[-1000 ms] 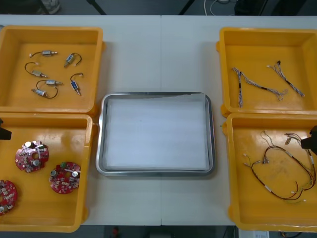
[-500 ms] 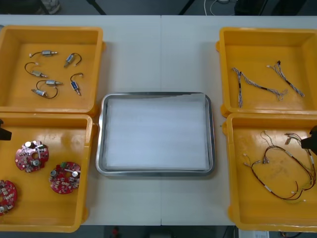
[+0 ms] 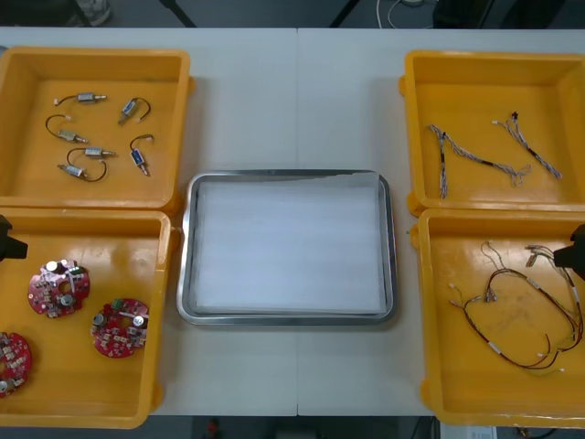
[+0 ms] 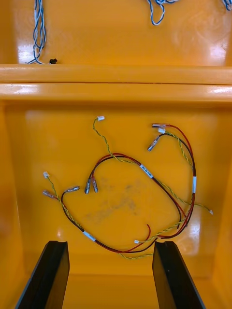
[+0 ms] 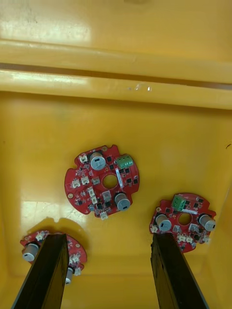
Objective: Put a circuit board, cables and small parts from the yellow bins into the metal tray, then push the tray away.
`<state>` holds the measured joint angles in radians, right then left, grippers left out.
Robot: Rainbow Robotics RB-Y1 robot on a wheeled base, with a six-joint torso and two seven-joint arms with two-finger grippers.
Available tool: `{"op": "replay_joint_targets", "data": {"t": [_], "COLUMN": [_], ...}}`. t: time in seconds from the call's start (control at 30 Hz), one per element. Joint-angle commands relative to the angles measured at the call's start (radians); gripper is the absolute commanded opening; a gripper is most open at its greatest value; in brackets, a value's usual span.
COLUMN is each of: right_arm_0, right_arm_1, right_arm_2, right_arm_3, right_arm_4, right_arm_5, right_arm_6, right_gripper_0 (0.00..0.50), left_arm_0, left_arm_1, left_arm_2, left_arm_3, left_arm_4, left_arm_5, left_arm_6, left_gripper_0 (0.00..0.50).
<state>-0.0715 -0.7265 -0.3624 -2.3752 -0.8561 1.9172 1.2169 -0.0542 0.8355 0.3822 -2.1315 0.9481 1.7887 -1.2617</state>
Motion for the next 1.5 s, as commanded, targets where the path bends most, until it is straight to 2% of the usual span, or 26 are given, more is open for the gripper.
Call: {"op": "replay_joint_targets", "data": {"t": [0.03,0.27,0.67,0.8,1.07,1.23,1.5], "right_arm_0": [-0.002,0.044,0.082,0.104,0.153,0.213,0.231], "right_arm_1": [-0.041,-0.056,-0.073,-0.073,-0.085,-0.113,-0.119], "right_arm_2": [-0.038,-0.047,-0.053,-0.053,-0.026,0.023,0.076], "right_arm_3": [-0.025,-0.015,0.146,0.172,0.244,0.275,0.356], "right_arm_4": [-0.011,0.022,0.012,0.045,0.039,0.063,0.058], "right_arm_5": [0.003,0.003,0.000,-0.070,-0.213,-0.360,-0.440], "right_arm_6": [0.033,0.053,0.138,0.217,0.251,0.265,0.276], "right_gripper_0": [0.500,0.500,0.500,0.500,0.500,0.500,0.500], "left_arm_0": [0.070,0.148,0.312,0.381,0.459,0.485,0.498], "left_arm_1": [0.074,0.123,0.197,0.226,0.247,0.267,0.267], "left_arm_2": [0.006,0.009,0.010,0.007,-0.005,-0.039,-0.082], "left_arm_3": [-0.004,0.002,0.012,0.028,0.056,0.101,0.143], "left_arm_4": [0.026,0.047,0.083,0.101,0.129,0.135,0.136], "left_arm_5": [-0.072,-0.163,-0.339,-0.419,-0.505,-0.577,-0.608], "left_arm_6": [-0.096,-0.105,-0.104,-0.107,-0.108,-0.117,-0.123], "left_gripper_0": [0.500,0.500,0.500,0.500,0.500,0.500,0.500]}}
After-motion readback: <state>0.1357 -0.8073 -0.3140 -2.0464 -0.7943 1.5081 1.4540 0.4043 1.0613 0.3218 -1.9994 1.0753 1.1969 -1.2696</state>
